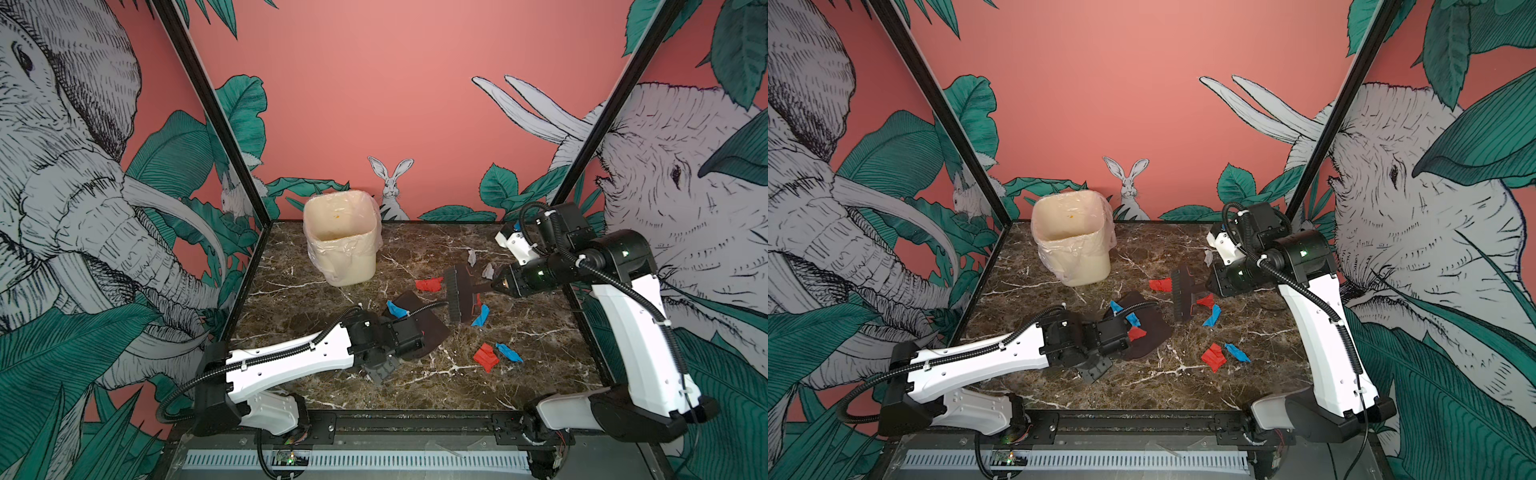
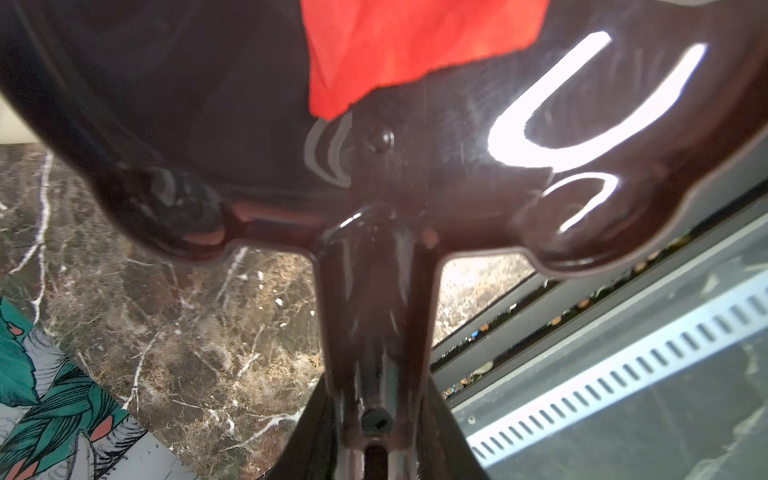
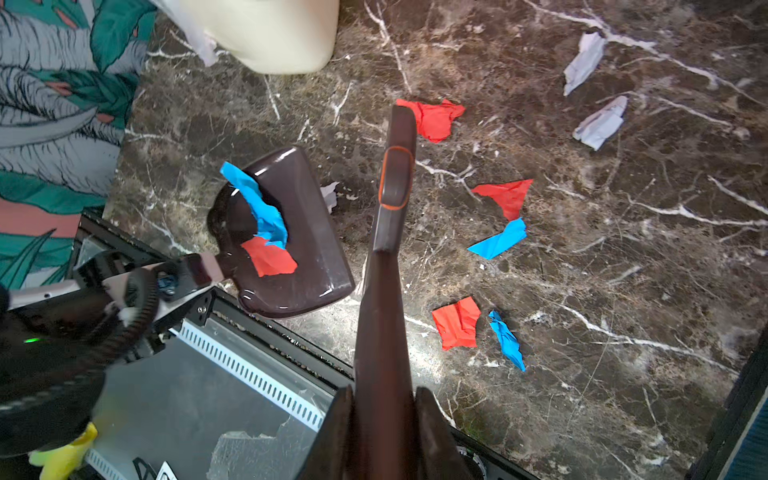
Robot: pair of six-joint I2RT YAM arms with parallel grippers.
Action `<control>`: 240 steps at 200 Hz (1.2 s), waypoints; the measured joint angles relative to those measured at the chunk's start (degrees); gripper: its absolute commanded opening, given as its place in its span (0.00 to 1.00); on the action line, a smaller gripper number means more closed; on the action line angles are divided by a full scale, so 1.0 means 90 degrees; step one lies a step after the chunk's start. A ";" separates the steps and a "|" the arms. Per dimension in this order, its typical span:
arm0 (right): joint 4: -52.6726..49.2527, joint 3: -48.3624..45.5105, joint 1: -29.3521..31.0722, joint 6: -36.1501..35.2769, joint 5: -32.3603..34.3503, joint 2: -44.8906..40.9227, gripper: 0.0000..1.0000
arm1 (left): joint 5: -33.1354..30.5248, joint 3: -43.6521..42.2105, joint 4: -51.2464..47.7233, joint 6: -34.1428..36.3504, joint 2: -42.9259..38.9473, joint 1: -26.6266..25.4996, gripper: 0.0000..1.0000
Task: Sweep away the paper scraps from the table
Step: 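Lift the loaded dustpan with the left gripper while the right gripper raises the brush, then carry the dustpan with the left gripper over to the cream bin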
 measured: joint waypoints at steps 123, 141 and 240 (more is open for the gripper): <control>0.0828 -0.1528 -0.0729 -0.0022 -0.0920 -0.0372 0.00 | 0.0005 0.3417 -0.1979 0.0474 0.0823 0.1175 0.00; 0.0950 -0.1707 -0.0729 0.0010 -0.1025 -0.0403 0.00 | 0.0007 0.3954 -0.2072 0.0563 0.0976 0.1438 0.00; 0.1197 -0.2057 -0.0729 0.0029 -0.1404 -0.0498 0.00 | 0.0503 0.5661 -0.2115 0.1059 0.1644 0.3164 0.00</control>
